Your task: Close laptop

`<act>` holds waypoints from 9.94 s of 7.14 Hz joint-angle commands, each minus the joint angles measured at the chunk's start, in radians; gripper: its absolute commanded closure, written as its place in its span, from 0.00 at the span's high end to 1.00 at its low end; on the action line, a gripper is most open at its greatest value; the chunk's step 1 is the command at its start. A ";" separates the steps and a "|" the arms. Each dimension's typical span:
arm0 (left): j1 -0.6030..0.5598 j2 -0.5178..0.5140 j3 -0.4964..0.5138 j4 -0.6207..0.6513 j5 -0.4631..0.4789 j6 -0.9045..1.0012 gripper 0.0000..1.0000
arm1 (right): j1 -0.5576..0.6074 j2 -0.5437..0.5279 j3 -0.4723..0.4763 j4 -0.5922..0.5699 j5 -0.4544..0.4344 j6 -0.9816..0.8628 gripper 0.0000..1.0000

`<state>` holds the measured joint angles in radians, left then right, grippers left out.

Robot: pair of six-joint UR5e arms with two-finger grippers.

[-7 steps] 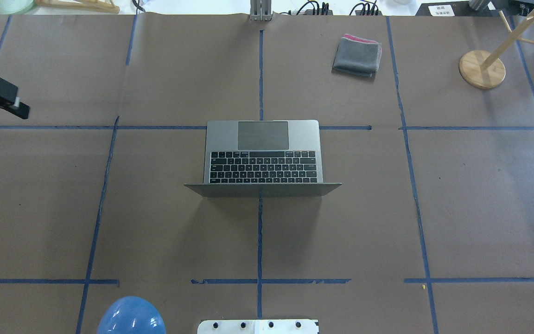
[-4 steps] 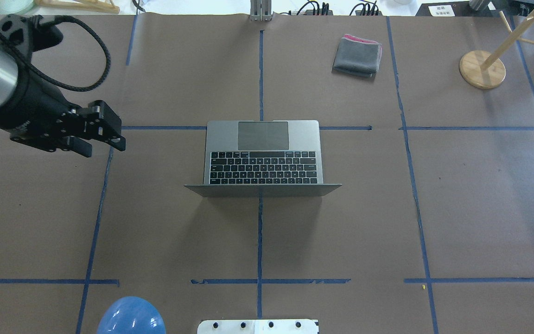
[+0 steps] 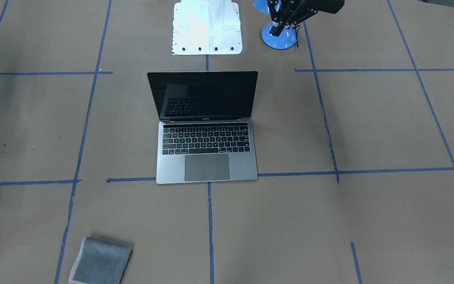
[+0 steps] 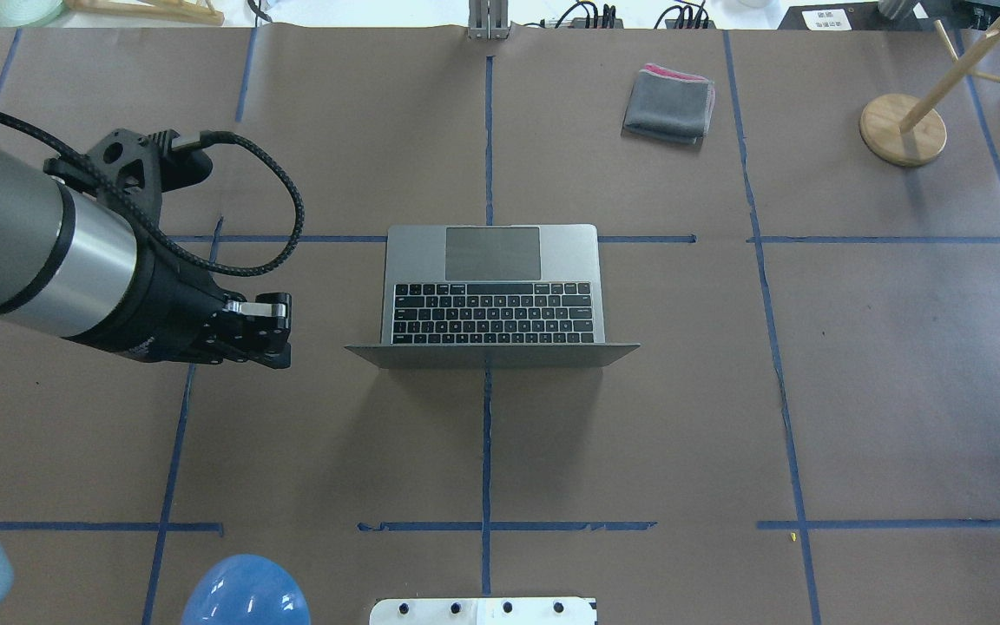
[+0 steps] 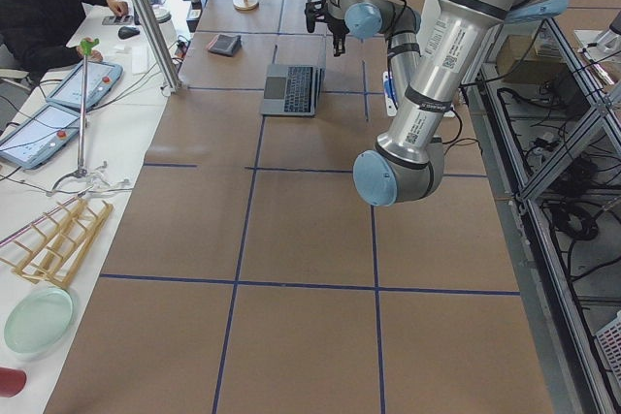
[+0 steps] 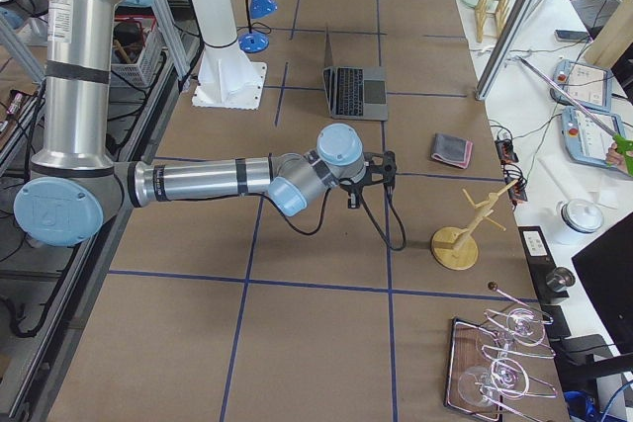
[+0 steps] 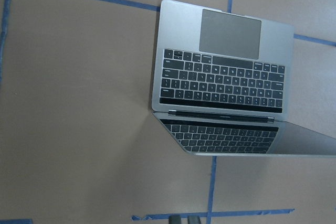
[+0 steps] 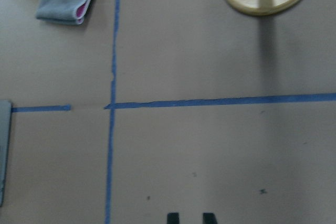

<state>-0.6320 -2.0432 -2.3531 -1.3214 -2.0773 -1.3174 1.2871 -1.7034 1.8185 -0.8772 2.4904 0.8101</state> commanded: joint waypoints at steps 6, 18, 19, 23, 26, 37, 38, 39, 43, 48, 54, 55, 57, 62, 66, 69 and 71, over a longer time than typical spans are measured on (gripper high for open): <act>0.244 -0.044 0.084 -0.015 0.174 -0.097 0.00 | -0.734 0.071 0.285 0.064 -0.549 0.558 0.00; 0.143 -0.137 0.370 -0.199 0.255 -0.026 0.00 | -0.881 0.401 0.257 -0.302 -0.861 0.587 0.00; 0.121 -0.138 0.382 -0.203 0.255 -0.023 0.00 | -0.859 0.428 0.228 -0.304 -0.860 0.583 0.00; 0.078 -0.163 0.455 -0.260 0.253 -0.023 0.00 | -0.776 0.534 0.078 -0.299 -0.851 0.577 0.00; 0.042 -0.196 0.621 -0.392 0.253 -0.025 0.00 | -0.727 0.605 -0.022 -0.299 -0.837 0.548 0.00; 0.015 -0.287 0.989 -0.628 0.253 0.014 0.00 | -0.559 0.737 -0.211 -0.295 -0.560 0.518 0.09; 0.015 -0.288 1.006 -0.630 0.252 0.014 0.00 | -0.519 0.735 -0.206 -0.299 -0.507 0.518 0.32; 0.017 -0.290 1.015 -0.630 0.250 0.014 0.00 | -0.478 0.734 -0.205 -0.299 -0.452 0.520 0.64; 0.017 -0.290 1.014 -0.631 0.249 0.012 0.05 | -0.390 0.714 -0.176 -0.304 -0.352 0.518 1.00; -0.244 -0.183 0.891 -0.631 -0.122 0.024 1.00 | -0.253 0.561 0.003 -0.455 -0.265 0.325 1.00; -0.605 0.281 0.594 -0.381 -0.214 0.816 1.00 | 0.022 0.121 0.194 -0.798 -0.240 -0.620 1.00; -0.703 0.355 0.603 -0.380 -0.265 0.959 1.00 | 0.141 0.095 0.149 -0.799 -0.161 -0.703 1.00; -0.826 0.437 0.620 -0.316 -0.287 1.169 1.00 | 0.286 0.045 0.021 -0.798 -0.090 -0.941 1.00; -0.879 0.503 0.664 -0.246 -0.285 1.222 1.00 | 0.304 -0.019 -0.048 -0.803 -0.136 -0.945 1.00; -0.896 0.521 0.689 -0.258 -0.290 1.231 1.00 | 0.327 -0.019 -0.123 -0.798 -0.133 -0.945 1.00; -0.897 0.529 0.721 -0.260 -0.291 1.296 1.00 | 0.339 -0.019 -0.123 -0.798 -0.119 -0.942 1.00; -0.899 0.529 0.721 -0.260 -0.291 1.296 1.00 | 0.340 -0.019 -0.122 -0.798 -0.119 -0.934 1.00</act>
<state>-1.5303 -1.5144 -1.6333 -1.5810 -2.3684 -0.0225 1.6265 -1.7227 1.6960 -1.6757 2.3709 -0.1283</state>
